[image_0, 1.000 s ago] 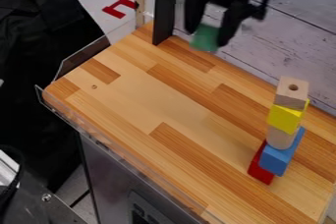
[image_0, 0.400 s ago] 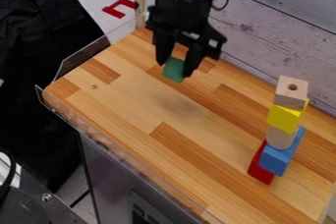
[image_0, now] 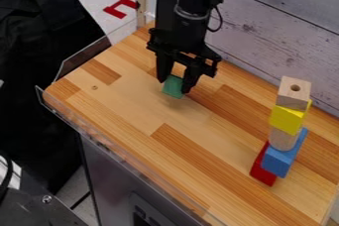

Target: Put the green cube on the left side of the table

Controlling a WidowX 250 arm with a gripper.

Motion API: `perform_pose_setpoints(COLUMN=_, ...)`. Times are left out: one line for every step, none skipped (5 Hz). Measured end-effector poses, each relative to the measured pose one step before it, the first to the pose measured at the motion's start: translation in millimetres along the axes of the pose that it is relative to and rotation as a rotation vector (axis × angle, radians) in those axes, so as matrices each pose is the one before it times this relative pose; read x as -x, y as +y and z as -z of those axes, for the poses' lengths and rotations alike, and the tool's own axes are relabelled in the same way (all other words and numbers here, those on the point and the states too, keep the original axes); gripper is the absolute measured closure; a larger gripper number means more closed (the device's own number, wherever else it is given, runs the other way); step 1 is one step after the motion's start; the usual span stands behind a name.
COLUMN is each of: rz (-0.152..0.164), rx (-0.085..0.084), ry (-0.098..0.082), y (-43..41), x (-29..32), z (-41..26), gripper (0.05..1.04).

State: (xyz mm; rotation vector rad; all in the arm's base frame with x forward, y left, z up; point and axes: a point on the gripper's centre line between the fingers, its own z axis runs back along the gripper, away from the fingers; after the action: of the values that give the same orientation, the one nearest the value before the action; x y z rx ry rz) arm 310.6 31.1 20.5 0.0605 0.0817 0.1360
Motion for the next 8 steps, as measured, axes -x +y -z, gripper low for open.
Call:
perform_pose_setpoints(rz=0.0134, rx=-0.0131, ry=0.0292, y=-0.26, x=-6.75, z=17.43, gripper=0.535)
perform_pose_setpoints(rz=0.0011, rx=0.0183, ry=-0.0166, y=-3.02, x=-3.45, z=0.82, gripper=0.535)
perform_pose_setpoints(rz=-0.0006, rx=0.0169, ry=-0.0015, y=-1.65, x=-0.07, z=0.35, gripper=0.484)
perform_pose_setpoints(rz=-0.0116, rx=0.011, ry=0.001, y=-0.22, x=10.89, z=-11.66, gripper=0.167)
perform_pose_setpoints(rz=0.0018, rx=-0.0355, ry=-0.0908, y=0.81, x=3.35, z=-48.11, gripper=0.083)
perform_pose_setpoints(rz=0.0551, rx=-0.0379, ry=-0.0673, y=-13.12, x=5.87, z=-48.73, gripper=0.083)
perform_pose_setpoints(rz=0.0461, rx=-0.0069, ry=-0.0125, y=-8.98, x=10.01, z=-26.26, gripper=0.083)
perform_pose_setpoints(rz=0.0239, rx=0.043, ry=0.0217, y=-13.68, x=8.2, z=-7.95, gripper=0.083)
